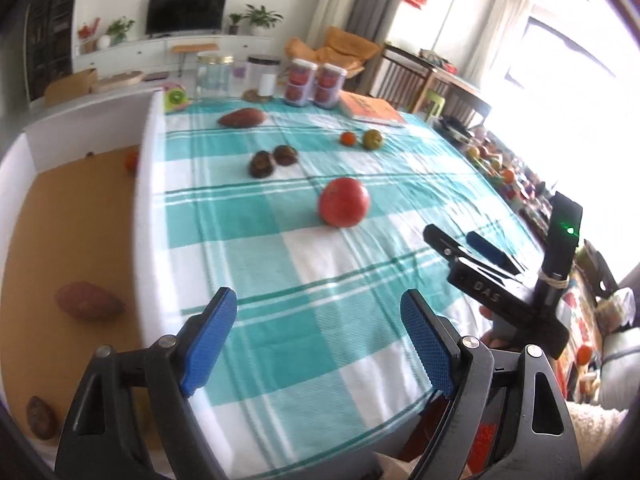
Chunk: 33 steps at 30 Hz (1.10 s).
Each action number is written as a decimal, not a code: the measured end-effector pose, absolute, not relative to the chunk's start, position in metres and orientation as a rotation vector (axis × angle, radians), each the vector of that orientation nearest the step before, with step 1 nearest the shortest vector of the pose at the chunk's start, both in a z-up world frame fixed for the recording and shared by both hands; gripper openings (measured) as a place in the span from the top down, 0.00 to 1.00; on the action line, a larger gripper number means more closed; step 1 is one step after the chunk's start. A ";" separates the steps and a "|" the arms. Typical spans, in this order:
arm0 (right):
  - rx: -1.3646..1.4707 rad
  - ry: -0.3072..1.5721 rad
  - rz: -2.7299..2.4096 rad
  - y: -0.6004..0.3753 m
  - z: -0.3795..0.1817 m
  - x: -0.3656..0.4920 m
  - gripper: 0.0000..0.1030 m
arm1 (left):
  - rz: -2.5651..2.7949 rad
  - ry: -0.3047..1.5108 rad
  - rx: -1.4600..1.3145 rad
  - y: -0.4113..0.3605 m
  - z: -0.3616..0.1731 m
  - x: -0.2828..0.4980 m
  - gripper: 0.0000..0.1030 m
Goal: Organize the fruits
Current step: 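Move the right tool toward the red apple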
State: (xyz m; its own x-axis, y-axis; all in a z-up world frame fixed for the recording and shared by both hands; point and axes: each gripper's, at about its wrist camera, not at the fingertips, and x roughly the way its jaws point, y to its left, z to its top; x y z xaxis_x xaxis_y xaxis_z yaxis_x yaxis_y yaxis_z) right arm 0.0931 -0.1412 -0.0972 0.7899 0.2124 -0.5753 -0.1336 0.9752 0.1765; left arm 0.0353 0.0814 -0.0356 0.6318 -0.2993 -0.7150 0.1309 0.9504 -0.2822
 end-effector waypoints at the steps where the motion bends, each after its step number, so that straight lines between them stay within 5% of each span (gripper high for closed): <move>1: 0.137 0.638 0.147 -0.152 -0.105 0.092 0.11 | -0.282 0.861 -0.212 0.066 -0.043 0.041 0.17; 8: 0.249 0.631 0.054 -0.197 -0.110 0.095 0.11 | -0.212 0.894 -0.132 0.008 -0.089 0.077 0.17; 33: 0.283 0.689 0.086 -0.198 -0.124 0.101 0.11 | 0.046 0.898 -0.051 0.043 -0.143 0.104 0.14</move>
State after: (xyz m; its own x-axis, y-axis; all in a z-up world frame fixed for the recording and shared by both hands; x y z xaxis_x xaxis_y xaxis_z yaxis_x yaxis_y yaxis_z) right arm 0.1012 -0.1977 -0.1243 0.7704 0.1707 -0.6144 0.0150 0.9584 0.2850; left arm 0.1038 0.0435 -0.1429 0.6222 0.0182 -0.7827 -0.0613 0.9978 -0.0256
